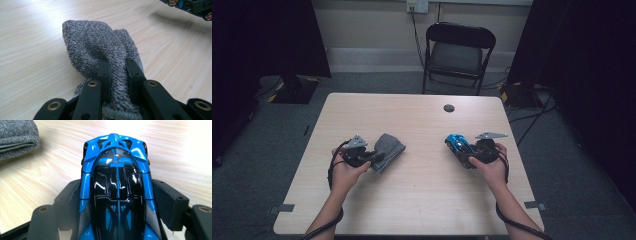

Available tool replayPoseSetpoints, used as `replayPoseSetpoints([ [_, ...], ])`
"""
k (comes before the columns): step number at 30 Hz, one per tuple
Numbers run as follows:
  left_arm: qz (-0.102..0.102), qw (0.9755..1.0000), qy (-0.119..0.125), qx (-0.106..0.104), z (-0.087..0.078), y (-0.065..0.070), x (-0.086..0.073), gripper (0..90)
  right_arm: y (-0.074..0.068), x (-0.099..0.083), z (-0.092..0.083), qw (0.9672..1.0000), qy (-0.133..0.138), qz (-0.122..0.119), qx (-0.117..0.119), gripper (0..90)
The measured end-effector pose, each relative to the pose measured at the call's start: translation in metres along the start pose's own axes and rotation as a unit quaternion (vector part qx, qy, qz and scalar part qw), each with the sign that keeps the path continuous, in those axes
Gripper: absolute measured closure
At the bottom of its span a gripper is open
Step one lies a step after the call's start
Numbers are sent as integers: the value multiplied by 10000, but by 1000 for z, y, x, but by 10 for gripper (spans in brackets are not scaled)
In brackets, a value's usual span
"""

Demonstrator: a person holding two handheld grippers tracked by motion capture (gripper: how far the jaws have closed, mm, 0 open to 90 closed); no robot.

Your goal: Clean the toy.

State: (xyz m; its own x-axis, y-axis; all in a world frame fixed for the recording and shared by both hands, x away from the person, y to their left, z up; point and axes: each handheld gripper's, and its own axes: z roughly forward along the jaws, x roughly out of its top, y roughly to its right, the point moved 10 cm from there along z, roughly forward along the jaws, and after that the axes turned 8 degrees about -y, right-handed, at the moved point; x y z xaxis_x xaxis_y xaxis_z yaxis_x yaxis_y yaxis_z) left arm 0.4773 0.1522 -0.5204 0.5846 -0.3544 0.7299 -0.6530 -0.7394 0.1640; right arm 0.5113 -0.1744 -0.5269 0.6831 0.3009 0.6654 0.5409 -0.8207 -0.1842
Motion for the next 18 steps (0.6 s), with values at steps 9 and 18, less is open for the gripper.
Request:
replayPoseSetpoints([
  [9, -133, 9999, 3, 67, 6, -14, 3, 768, 22, -6, 1, 9999, -31, 59, -132, 277],
  [18, -175, 9996, -108, 172, 12, -24, 0, 767, 37, -9, 0, 9996, -4, 192, -206, 277],
])
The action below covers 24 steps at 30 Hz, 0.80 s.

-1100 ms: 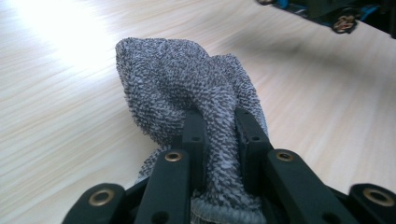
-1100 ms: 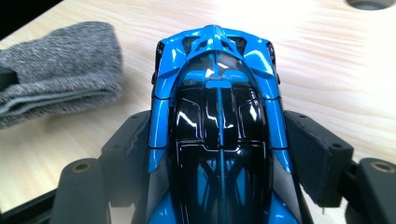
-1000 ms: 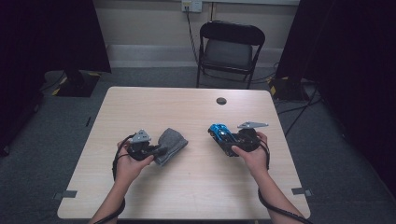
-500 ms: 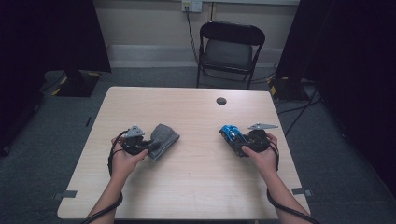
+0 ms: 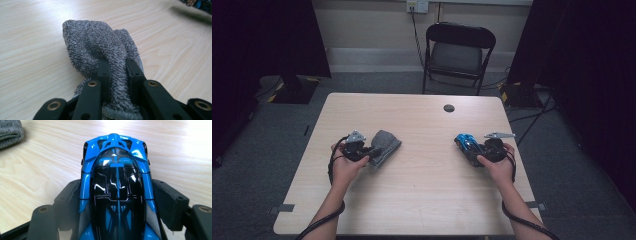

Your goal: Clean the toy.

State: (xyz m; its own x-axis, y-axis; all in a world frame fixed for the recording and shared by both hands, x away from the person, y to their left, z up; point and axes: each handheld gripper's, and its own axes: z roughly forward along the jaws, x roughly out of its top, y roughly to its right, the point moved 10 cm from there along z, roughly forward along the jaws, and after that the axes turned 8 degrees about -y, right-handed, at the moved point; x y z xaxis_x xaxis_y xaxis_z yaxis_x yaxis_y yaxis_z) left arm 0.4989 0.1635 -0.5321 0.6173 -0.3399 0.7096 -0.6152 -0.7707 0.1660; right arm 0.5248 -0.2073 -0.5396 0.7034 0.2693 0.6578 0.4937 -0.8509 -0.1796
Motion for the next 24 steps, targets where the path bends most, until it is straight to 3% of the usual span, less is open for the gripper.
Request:
replayPoseSetpoints([
  [6, -119, 9999, 20, 45, 5, -6, 1, 765, 9, -1, 2, 9999, -29, 51, -106, 277],
  [12, -79, 9999, -34, 137, 7, -10, 3, 764, 16, 2, 4, 9998, 2, 139, -111, 277],
  [24, -190, 9996, -61, 194, 10, -25, 3, 760, 27, 10, 12, 9997, -13, 180, -179, 276],
])
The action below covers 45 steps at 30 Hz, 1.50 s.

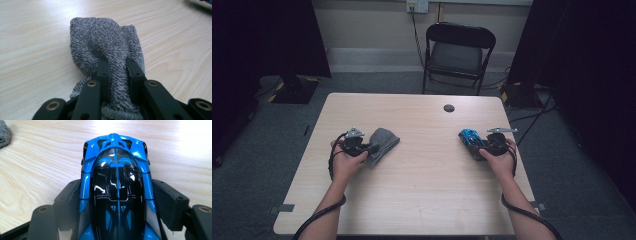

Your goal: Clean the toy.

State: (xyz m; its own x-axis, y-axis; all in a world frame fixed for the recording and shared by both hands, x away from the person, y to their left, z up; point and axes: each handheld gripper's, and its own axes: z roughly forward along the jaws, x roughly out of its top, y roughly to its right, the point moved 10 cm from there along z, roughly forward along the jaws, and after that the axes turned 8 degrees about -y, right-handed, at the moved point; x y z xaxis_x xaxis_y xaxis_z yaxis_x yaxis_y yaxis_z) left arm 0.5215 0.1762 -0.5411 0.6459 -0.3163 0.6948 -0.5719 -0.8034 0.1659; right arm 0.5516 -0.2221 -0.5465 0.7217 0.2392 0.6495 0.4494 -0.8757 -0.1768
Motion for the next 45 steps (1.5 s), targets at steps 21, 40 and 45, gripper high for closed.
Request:
replayPoseSetpoints([
  [21, -98, 9999, 13, -67, 2, 1, -5, 744, -2, -4, 14, 9988, -195, -375, -246, 272],
  [40, -29, 10000, 38, -5, 3, 2, -5, 719, -3, -7, 16, 9971, -259, -592, -397, 250],
  [45, 13, 10000, 30, 11, 4, 3, -5, 706, -3, -8, 17, 9964, -291, -676, -420, 244],
])
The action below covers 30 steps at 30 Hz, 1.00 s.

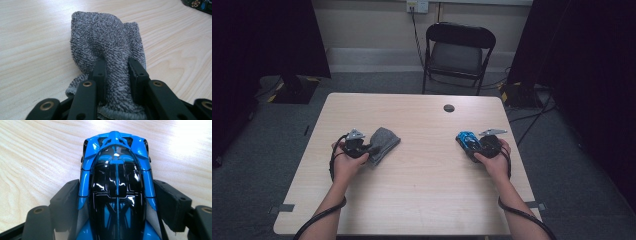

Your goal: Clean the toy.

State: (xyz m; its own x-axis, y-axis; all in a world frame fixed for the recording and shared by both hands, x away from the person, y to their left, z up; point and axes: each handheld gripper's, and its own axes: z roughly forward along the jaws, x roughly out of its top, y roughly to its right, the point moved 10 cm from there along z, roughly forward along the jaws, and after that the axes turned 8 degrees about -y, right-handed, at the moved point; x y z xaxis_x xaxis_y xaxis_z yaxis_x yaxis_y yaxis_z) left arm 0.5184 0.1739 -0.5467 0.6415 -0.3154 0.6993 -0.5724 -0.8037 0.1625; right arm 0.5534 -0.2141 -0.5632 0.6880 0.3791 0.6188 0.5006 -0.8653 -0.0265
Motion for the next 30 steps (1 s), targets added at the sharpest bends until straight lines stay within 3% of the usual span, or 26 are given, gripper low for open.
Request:
replayPoseSetpoints([
  [8, 11, 10000, 7, -4, 0, 1, 1, 639, 0, 0, -2, 10000, 17, -1, -6, 238],
  [23, 1, 9997, 22, 260, -6, -1, 6, 269, -1, 8, -22, 9998, 191, 59, 49, 227],
  [30, -35, 9996, 42, 278, -14, 2, 12, 243, -4, 10, -30, 9997, 236, 57, 43, 221],
])
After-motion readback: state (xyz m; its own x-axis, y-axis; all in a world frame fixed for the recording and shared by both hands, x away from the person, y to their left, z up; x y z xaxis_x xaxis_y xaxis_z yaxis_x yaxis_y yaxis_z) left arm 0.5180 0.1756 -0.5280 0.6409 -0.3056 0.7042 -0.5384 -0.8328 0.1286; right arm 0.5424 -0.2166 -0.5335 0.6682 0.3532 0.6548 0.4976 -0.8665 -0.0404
